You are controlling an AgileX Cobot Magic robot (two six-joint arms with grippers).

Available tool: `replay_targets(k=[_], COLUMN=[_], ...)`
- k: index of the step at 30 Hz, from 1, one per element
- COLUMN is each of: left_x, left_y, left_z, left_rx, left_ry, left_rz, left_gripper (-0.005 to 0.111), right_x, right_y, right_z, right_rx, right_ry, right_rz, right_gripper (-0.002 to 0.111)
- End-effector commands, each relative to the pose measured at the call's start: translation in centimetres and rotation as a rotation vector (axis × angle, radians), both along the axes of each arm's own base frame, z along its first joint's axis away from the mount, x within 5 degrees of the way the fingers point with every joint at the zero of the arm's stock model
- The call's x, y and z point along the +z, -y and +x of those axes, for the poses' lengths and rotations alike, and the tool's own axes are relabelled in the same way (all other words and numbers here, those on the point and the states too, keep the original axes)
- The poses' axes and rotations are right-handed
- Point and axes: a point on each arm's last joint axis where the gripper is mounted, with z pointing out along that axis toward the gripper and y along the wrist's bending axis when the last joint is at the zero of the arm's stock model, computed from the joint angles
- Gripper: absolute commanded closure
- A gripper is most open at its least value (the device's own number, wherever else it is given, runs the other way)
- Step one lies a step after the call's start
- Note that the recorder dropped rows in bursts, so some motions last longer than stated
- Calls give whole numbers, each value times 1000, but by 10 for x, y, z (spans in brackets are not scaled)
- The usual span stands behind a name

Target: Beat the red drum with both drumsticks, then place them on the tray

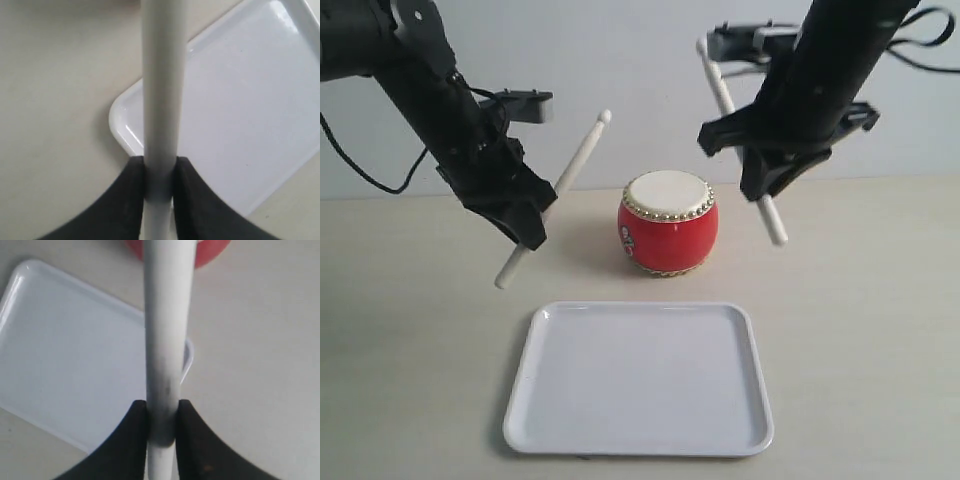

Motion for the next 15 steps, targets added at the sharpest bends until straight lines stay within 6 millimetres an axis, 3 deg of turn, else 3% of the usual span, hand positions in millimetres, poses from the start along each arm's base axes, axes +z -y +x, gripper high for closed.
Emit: replay_targets(k=[1, 5, 6, 8, 12, 15], left_x=[-48, -98, -101, -86, -17, 5], left_y=[15, 20, 20, 18, 13, 10], left_z=[5, 8, 8, 8, 6, 2], left_rx=[-65, -93, -92, -85, -53, -54], left_ry=[-93, -191, -197, -166, -17, 32], left_rz=[18, 49, 56, 44, -14, -24], left_gripper=[107, 107, 107, 107, 107, 107], right_x=[23, 9, 7, 6, 3, -7], right_y=[11, 6, 5, 5, 4, 0], right_z=[-8, -2, -1, -1, 1, 4], right_rx=[4, 4, 4, 4, 11, 24], right_ry=[78, 33, 27, 25, 20, -13], right_rz=[-43, -28, -31, -32, -35, -15], right_gripper=[108, 108, 108, 108, 108, 108])
